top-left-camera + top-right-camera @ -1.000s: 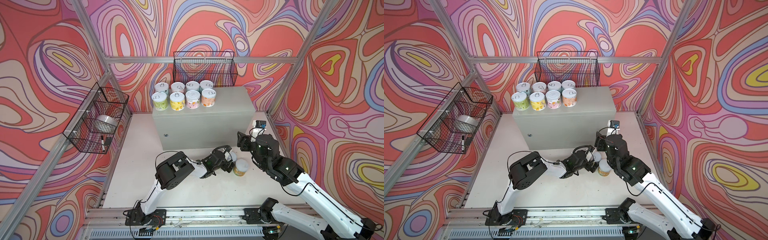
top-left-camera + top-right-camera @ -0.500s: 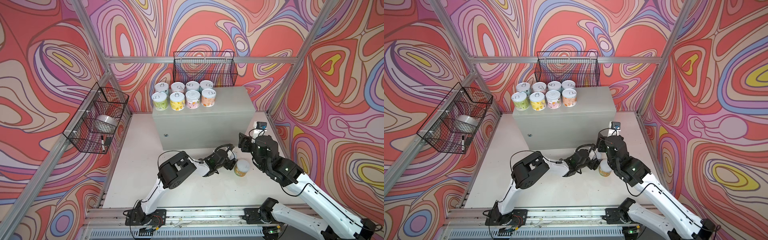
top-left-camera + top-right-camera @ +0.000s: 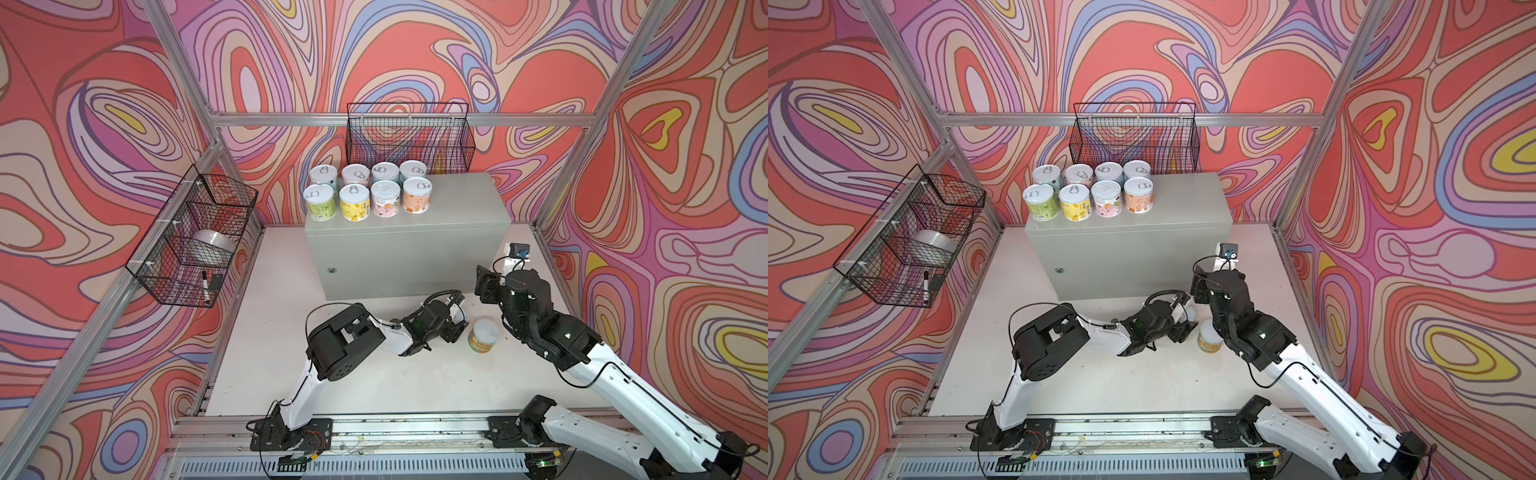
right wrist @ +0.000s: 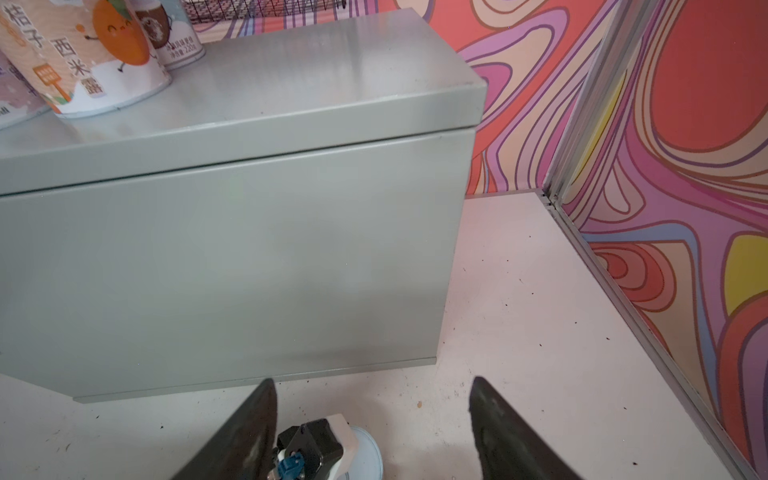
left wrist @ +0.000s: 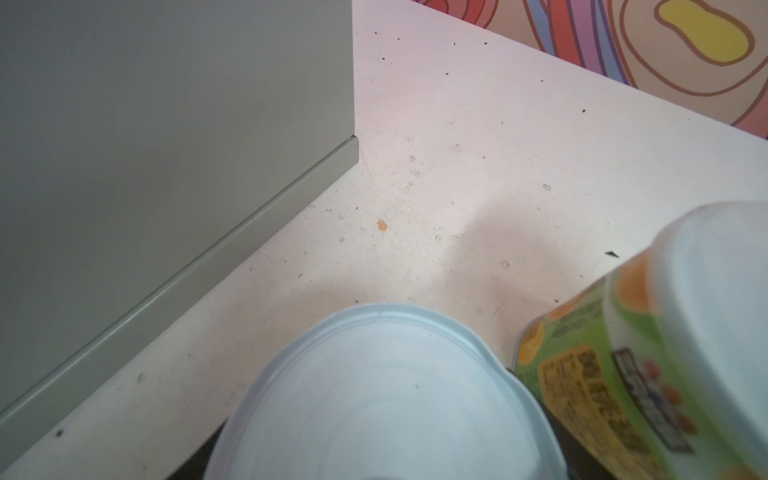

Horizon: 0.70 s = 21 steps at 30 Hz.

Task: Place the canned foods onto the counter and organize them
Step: 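Close the left gripper on the yellow can and lift it, then carry the yellow can with the left gripper up to the box top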

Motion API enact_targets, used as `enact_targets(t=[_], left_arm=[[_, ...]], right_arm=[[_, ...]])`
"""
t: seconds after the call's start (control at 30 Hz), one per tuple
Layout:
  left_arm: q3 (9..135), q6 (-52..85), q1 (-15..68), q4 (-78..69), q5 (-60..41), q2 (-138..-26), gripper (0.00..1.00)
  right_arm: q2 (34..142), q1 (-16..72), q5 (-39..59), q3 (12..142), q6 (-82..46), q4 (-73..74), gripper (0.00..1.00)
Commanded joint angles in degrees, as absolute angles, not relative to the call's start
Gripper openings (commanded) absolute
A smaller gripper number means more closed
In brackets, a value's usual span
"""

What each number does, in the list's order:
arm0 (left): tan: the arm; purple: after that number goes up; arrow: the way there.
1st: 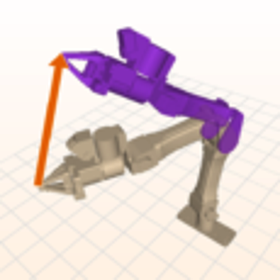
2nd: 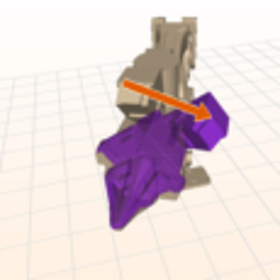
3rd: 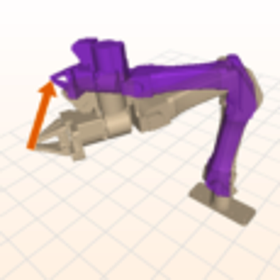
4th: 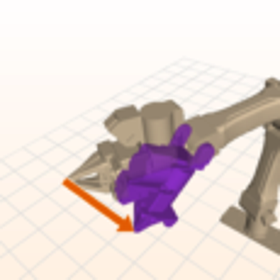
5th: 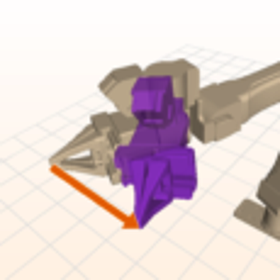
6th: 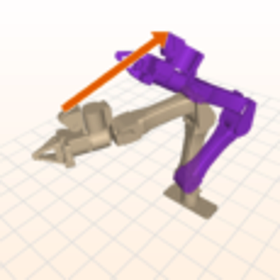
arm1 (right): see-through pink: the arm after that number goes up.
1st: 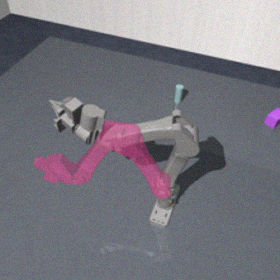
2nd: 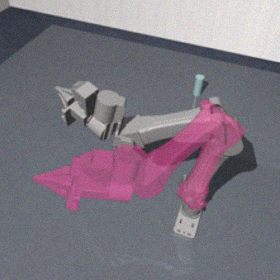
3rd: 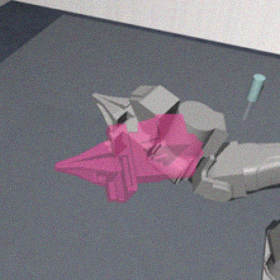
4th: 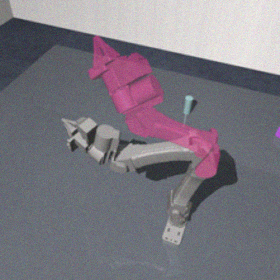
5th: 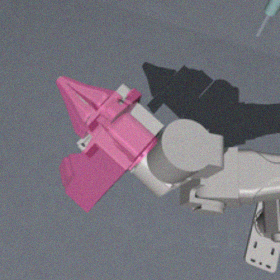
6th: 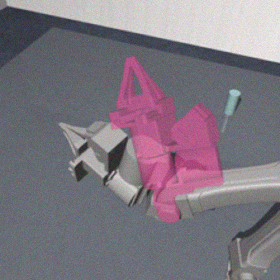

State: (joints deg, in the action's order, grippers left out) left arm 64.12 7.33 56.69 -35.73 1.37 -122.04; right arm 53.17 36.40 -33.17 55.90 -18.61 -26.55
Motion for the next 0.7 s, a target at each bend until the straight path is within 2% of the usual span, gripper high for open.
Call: enact_targets(t=[0.0, 0.17, 0.3, 0.47, 0.67], left_arm=[[60.6, 5.7, 56.6, -35.3, 4.9, -118.1, 0.00], [54.9, 5.0, 56.2, -34.6, 5.8, -113.1, 0.00], [54.2, 5.3, 56.1, -26.9, 4.3, -106.3, 0.00], [61.8, 5.5, 56.1, -8.2, 5.1, -95.8, 0.00], [76.7, 6.9, 56.1, 7.6, 5.7, -91.2, 0.00]], right_arm=[[54.1, 36.2, -31.3, 54.4, -19.4, -26.6, 0.75], [53.6, 36.2, -27.6, 51.8, -20.3, -26.7, 0.73], [51.4, 36.2, -29.3, 51.4, -21.4, -27.1, 0.73], [50.0, 36.2, -33.1, 52.9, -23.3, -28.6, 0.71], [50.9, 36.1, -39.0, 54.2, -25.5, -29.3, 0.71]])
